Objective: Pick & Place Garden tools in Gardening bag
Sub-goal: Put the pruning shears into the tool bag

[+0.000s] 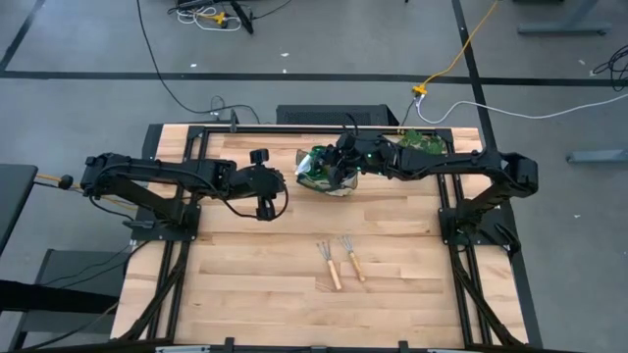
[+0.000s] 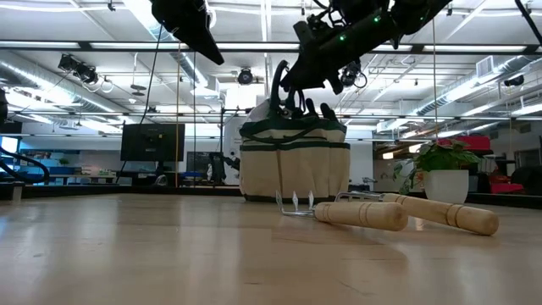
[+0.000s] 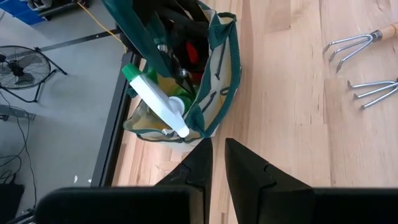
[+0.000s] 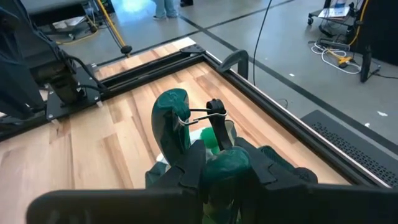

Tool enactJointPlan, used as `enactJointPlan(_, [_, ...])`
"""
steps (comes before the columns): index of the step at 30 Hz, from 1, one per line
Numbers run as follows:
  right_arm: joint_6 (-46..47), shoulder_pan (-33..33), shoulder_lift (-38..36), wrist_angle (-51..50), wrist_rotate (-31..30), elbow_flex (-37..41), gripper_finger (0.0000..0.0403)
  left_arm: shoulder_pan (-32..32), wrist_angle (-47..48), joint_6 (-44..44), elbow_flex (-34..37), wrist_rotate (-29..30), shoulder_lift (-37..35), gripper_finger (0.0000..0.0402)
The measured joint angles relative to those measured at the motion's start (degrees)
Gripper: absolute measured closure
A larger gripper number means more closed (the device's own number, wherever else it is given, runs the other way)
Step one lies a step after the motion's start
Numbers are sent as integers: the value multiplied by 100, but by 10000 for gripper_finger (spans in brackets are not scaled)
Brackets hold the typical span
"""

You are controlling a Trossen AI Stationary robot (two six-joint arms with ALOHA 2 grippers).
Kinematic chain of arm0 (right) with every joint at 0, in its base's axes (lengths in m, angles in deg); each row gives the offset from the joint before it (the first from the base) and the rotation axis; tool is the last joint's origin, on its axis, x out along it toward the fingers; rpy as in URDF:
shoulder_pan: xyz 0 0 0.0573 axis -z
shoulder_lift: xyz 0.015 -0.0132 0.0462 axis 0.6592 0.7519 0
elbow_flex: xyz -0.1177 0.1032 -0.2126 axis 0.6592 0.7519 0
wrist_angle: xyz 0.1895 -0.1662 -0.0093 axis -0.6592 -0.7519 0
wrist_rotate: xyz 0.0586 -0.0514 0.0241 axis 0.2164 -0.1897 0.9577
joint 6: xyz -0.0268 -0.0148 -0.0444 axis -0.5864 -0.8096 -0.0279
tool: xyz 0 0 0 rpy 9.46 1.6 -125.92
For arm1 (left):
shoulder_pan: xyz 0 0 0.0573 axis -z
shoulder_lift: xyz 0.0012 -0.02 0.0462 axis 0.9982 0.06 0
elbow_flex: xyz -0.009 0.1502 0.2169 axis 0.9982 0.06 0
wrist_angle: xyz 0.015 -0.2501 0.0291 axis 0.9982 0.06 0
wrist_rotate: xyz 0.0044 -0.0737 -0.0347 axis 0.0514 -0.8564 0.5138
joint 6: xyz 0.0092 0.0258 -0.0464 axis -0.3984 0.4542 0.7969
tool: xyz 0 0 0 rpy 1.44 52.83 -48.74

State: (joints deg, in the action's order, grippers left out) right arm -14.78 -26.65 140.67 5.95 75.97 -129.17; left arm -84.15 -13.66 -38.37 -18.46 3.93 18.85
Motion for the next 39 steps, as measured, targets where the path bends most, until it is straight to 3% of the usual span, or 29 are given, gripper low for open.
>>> enactJointPlan(39, [-132,87,-2,-524,-12,0,341,1,1,2,0,0,0,353])
